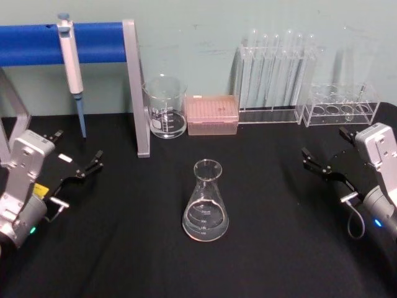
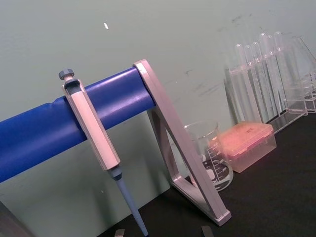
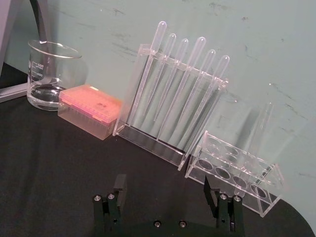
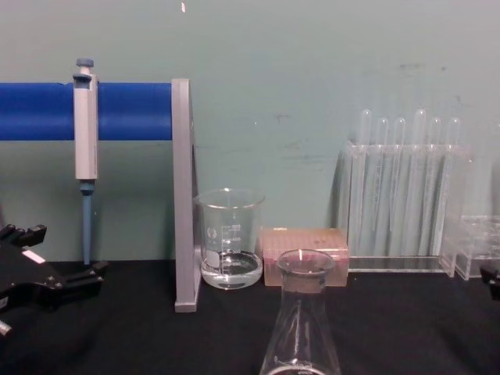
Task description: Grasp the erlenmeyer flask with one hand, shake it three times, then place it back.
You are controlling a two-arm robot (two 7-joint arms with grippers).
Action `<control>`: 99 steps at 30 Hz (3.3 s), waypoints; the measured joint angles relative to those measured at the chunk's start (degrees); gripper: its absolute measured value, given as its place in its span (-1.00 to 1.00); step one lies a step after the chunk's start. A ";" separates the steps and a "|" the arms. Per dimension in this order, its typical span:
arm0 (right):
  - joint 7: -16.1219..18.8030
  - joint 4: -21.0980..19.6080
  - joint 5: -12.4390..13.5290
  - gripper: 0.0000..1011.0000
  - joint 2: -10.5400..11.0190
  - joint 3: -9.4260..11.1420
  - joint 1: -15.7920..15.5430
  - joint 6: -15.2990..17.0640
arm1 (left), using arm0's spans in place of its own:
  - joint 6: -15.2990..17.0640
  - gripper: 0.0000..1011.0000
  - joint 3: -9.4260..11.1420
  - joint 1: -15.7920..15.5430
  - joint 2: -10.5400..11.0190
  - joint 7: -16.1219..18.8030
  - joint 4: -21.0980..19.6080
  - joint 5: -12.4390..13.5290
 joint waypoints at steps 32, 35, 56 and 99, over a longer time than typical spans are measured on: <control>1.61 -0.20 -0.31 0.98 -0.06 2.25 -1.03 -2.47 | 0.00 0.98 0.00 0.00 0.00 0.00 0.00 0.00; 2.26 -1.00 0.11 0.98 0.23 3.17 -1.81 -2.55 | 0.00 0.98 0.00 0.00 -0.01 0.00 0.00 0.00; 16.01 -10.15 7.01 0.98 4.93 7.04 -8.92 -4.86 | 0.00 0.98 0.00 0.00 0.00 0.00 0.00 0.00; 42.64 -0.19 9.66 0.98 -3.74 0.33 1.63 -9.51 | 0.00 0.98 0.00 0.00 0.00 0.01 0.00 0.00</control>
